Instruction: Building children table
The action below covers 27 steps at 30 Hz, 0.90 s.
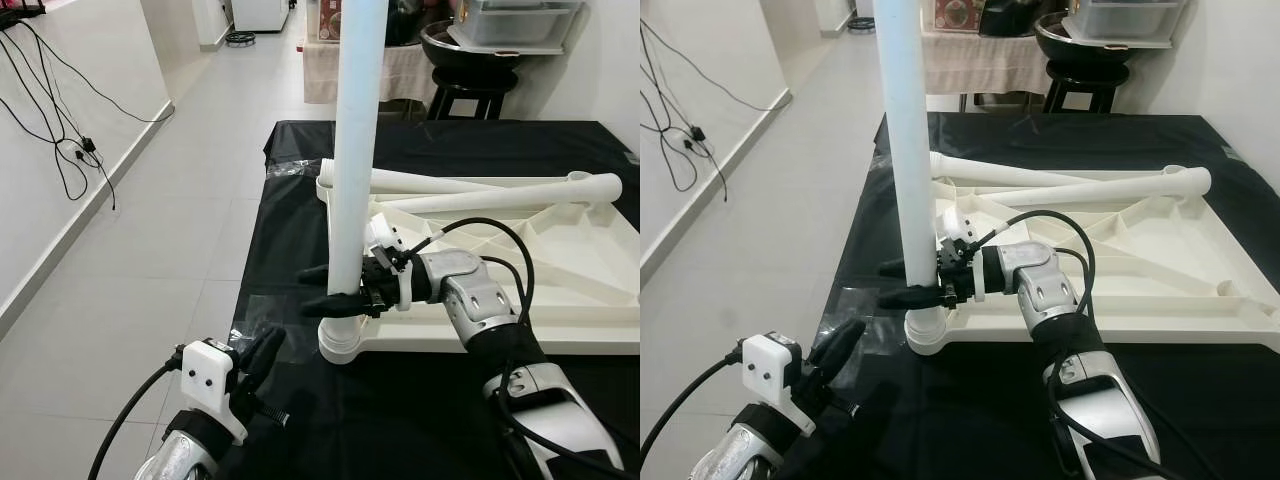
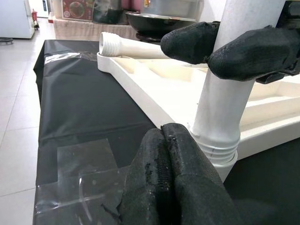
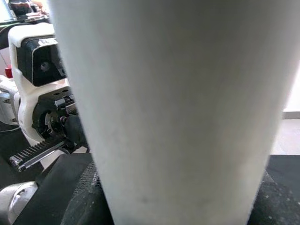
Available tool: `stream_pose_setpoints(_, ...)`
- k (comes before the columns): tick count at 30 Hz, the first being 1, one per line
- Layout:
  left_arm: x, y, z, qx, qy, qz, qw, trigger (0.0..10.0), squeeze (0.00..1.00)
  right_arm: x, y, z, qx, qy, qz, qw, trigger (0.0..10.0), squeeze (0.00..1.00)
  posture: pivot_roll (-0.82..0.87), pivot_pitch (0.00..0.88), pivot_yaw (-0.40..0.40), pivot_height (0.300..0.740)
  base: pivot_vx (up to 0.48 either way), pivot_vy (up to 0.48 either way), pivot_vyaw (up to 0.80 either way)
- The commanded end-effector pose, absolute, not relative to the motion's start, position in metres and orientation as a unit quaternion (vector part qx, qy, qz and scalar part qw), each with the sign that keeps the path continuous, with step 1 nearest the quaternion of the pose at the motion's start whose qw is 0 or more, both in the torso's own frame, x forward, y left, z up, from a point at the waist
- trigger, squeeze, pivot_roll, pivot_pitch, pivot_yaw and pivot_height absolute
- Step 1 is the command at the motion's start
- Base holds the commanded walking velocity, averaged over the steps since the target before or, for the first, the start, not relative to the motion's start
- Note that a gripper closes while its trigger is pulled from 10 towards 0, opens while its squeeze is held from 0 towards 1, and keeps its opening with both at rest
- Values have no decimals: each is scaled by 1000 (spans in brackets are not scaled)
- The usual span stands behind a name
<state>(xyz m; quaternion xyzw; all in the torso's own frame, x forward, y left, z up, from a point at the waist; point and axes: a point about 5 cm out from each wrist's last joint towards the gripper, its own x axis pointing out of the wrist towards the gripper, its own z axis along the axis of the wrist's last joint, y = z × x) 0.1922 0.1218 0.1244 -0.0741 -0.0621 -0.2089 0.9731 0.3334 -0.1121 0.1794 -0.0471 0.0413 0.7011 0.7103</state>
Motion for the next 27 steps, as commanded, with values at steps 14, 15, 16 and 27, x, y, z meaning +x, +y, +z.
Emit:
stream_pose_setpoints(14,190,126,123,-70,-59,-202,975,10000,0,310,-97,125,3,106,320,942,0,0,-12,73,-8,740,0,0,0)
stream_pose_setpoints(15,190,126,123,-70,-59,-202,975,10000,0,310,-97,125,3,106,320,942,0,0,-12,73,-8,740,0,0,0)
stream_pose_setpoints(16,191,126,123,-69,-60,-200,976,10000,0,311,-98,126,6,105,318,942,0,0,-12,73,-8,740,0,0,0)
stream_pose_setpoints(27,191,126,123,-72,-60,-202,975,10000,0,324,-100,164,14,76,283,956,10000,1000,-17,70,-8,740,0,0,0)
